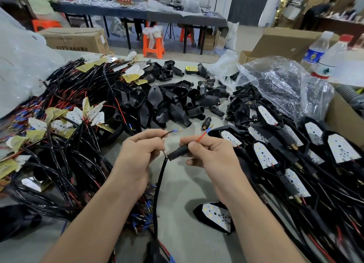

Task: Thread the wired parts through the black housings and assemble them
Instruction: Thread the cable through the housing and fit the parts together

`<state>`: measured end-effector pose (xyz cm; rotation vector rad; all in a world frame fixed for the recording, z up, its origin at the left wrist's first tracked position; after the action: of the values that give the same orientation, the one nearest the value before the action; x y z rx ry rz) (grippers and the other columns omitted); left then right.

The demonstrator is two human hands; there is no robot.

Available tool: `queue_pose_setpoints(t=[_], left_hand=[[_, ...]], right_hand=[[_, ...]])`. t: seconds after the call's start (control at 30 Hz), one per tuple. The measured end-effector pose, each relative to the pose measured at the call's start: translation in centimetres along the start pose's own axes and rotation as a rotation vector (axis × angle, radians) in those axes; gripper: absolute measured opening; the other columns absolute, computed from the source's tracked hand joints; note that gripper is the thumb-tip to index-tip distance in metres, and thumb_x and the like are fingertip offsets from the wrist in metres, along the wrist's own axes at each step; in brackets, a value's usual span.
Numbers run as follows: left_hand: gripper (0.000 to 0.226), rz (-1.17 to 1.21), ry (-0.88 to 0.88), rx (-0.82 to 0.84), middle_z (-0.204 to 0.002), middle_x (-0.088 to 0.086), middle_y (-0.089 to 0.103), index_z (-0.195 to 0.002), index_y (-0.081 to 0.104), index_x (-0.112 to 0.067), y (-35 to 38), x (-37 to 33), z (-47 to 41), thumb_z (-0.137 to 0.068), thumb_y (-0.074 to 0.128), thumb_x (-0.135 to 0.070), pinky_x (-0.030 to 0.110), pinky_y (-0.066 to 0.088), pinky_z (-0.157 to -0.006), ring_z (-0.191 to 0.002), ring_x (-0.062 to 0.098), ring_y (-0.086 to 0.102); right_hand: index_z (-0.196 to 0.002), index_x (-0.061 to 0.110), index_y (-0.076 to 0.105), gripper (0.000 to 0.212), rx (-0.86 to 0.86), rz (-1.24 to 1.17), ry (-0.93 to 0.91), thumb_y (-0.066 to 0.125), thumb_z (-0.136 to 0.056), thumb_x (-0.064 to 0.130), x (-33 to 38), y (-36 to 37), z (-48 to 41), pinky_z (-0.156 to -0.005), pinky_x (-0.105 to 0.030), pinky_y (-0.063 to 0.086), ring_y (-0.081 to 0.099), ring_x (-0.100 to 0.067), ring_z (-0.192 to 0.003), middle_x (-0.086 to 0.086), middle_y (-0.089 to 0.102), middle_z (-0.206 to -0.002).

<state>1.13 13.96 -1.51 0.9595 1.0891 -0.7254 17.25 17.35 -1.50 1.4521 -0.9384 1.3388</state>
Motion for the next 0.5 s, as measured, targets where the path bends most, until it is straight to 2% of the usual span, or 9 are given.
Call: queue_pose_setpoints(t=[0.07,0.17,0.27,0.33,0.37,0.43,0.5], left_hand=[[0.03,-0.019,0.019,0.043,-0.07,-0.004,0.061,-0.06,0.071,-0.019,0.0,-0.2,0.1,-0.074,0.061,0.005,0.023,0.042,-0.071,-0.07,0.01,0.049],[0.011,-0.058,0.025,0.155,-0.074,-0.004,0.062,-0.066,0.072,-0.016,-0.1,-0.5,0.1,-0.064,0.062,-0.012,0.026,0.044,-0.073,-0.073,0.009,0.052],[0.029,-0.108,-0.008,0.199,-0.09,-0.008,0.073,-0.089,0.083,-0.021,0.0,0.0,0.1,-0.065,0.067,-0.014,0.022,0.045,-0.068,-0.07,0.004,0.055],[0.043,-0.162,-0.045,0.177,-0.11,-0.012,0.074,-0.111,0.079,-0.029,0.1,0.5,-0.1,-0.073,0.076,-0.011,0.021,0.046,-0.067,-0.07,0.003,0.057],[0.044,-0.261,-0.047,0.151,-0.114,-0.013,0.072,-0.119,0.075,-0.031,0.1,0.8,-0.1,-0.08,0.078,-0.011,0.021,0.045,-0.067,-0.069,0.002,0.058],[0.03,-0.456,-0.043,0.167,-0.104,-0.01,0.073,-0.122,0.073,-0.028,0.3,1.1,-0.1,-0.095,0.07,-0.016,0.015,0.042,-0.061,-0.059,0.002,0.056],[0.019,-0.46,-0.044,0.265,-0.079,-0.004,0.069,-0.107,0.081,-0.02,0.6,1.4,0.2,-0.1,0.064,-0.019,0.011,0.036,-0.049,-0.052,0.007,0.047]], right_hand=[[-0.089,0.013,0.079,0.028,-0.035,0.076,0.008,0.058,-0.098,-0.003,-0.3,-0.1,-0.1,-0.057,-0.023,0.052,0.068,-0.013,-0.061,-0.01,0.075,-0.074],[-0.085,0.016,0.079,0.028,-0.101,0.183,0.011,0.059,-0.096,0.0,-0.7,-0.4,-0.3,-0.06,-0.027,0.053,0.066,-0.014,-0.057,-0.012,0.074,-0.072],[-0.082,0.018,0.079,0.027,-0.124,0.218,0.009,0.06,-0.096,0.004,-1.0,-0.5,-0.4,-0.064,-0.032,0.055,0.066,-0.015,-0.058,-0.008,0.076,-0.074],[-0.083,0.019,0.079,0.027,-0.111,0.223,-0.01,0.06,-0.096,0.005,-0.9,-0.4,-0.5,-0.065,-0.033,0.054,0.066,-0.016,-0.06,-0.008,0.076,-0.074],[-0.083,0.02,0.079,0.028,-0.103,0.216,-0.022,0.06,-0.095,0.004,-0.9,-0.4,-0.5,-0.064,-0.031,0.053,0.065,-0.016,-0.061,-0.008,0.075,-0.074],[-0.081,0.021,0.079,0.031,-0.116,0.193,-0.051,0.058,-0.095,0.003,-0.6,-0.4,-0.4,-0.061,-0.026,0.051,0.061,-0.015,-0.059,-0.008,0.074,-0.072],[-0.081,0.019,0.078,0.03,-0.18,0.145,-0.076,0.057,-0.096,0.002,-0.4,-0.6,-0.4,-0.058,-0.024,0.05,0.059,-0.015,-0.056,-0.01,0.072,-0.071]])
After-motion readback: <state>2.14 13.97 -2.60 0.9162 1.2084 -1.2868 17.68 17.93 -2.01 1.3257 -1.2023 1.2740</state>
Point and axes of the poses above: each hand's wrist, its own z-axis away from the middle knuckle, its own y-axis out of the palm, x = y × z, the point moved 2 cm from there along -z, towards the middle knuckle
